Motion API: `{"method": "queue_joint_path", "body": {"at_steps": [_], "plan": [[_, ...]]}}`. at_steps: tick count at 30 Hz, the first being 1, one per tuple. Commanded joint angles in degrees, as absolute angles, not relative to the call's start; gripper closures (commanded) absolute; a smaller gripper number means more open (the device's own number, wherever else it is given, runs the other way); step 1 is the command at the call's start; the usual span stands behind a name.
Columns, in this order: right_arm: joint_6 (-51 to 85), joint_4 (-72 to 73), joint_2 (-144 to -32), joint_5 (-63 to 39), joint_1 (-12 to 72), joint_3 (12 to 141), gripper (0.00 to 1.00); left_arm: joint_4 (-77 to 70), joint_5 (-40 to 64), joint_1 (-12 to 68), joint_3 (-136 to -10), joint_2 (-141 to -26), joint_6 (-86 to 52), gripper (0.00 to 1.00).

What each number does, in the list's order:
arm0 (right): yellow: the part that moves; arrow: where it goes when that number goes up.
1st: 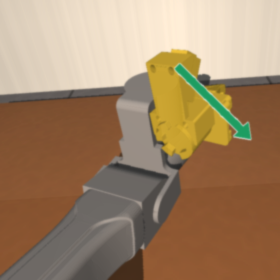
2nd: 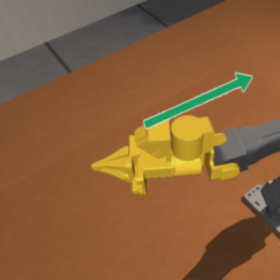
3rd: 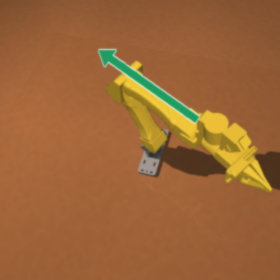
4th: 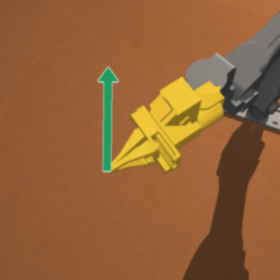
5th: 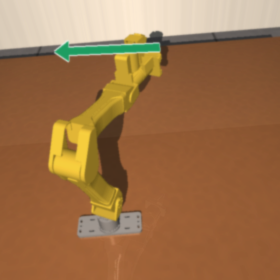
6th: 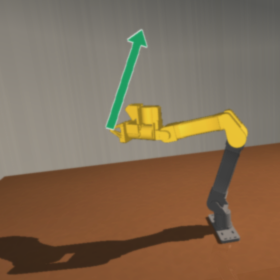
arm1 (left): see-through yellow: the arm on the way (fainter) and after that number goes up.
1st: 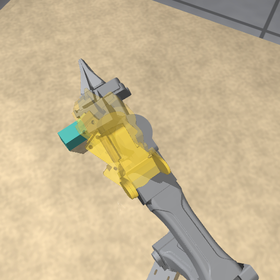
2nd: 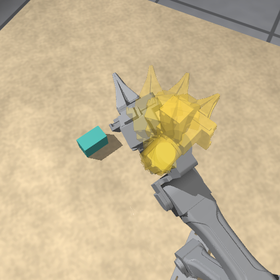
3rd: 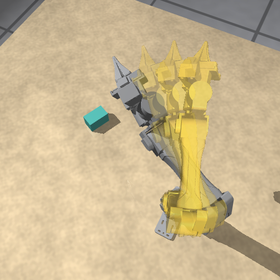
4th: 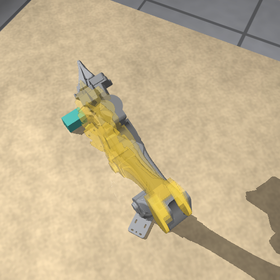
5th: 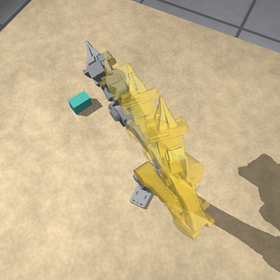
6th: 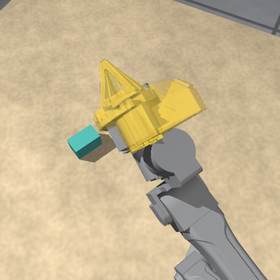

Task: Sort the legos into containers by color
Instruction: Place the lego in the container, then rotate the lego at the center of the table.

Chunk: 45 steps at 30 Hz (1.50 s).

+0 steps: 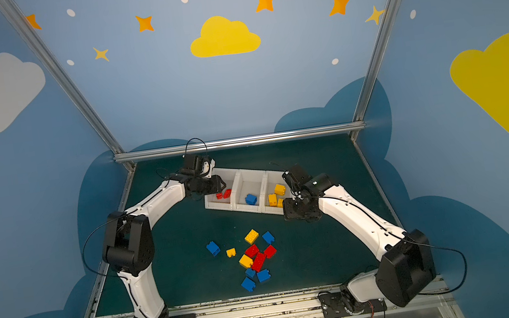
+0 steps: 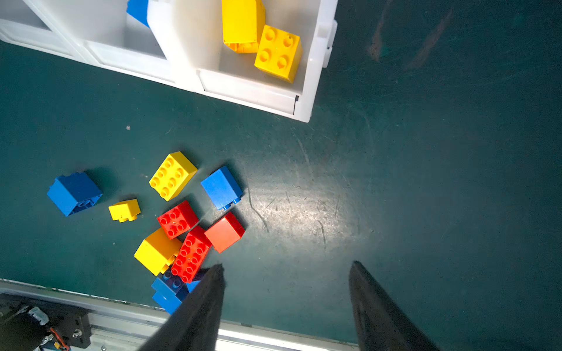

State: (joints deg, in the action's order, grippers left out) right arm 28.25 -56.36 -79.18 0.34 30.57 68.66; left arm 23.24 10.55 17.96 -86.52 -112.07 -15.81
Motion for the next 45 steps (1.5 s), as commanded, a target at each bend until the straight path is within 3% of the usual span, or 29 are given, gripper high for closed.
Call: {"method": "queue_joint_path", "body": {"at_steps": [1, 7, 16, 30, 45], "plan": [[28.21, -57.22, -78.31, 0.46, 30.98, 69.78, 0.34, 23.79, 11.42, 17.78, -86.67, -111.11, -16.17, 0.5], [27.23, -57.29, -78.88, -0.46, 31.86, 70.46, 0.33, 23.25, 11.16, 17.84, -83.51, -107.62, -17.42, 0.49], [26.37, -57.25, -84.65, -0.09, 37.77, 73.44, 0.33, 15.45, 17.58, 17.83, -65.72, -92.43, -21.65, 0.47], [26.56, -52.93, -98.42, -3.06, 48.29, 78.11, 0.33, 15.84, 9.73, 17.84, -43.77, -70.46, -26.93, 0.4], [37.61, -46.72, -107.82, -3.69, 50.19, 80.62, 0.25, 20.03, 6.09, 17.83, -37.57, -58.58, -29.43, 0.32]]}}
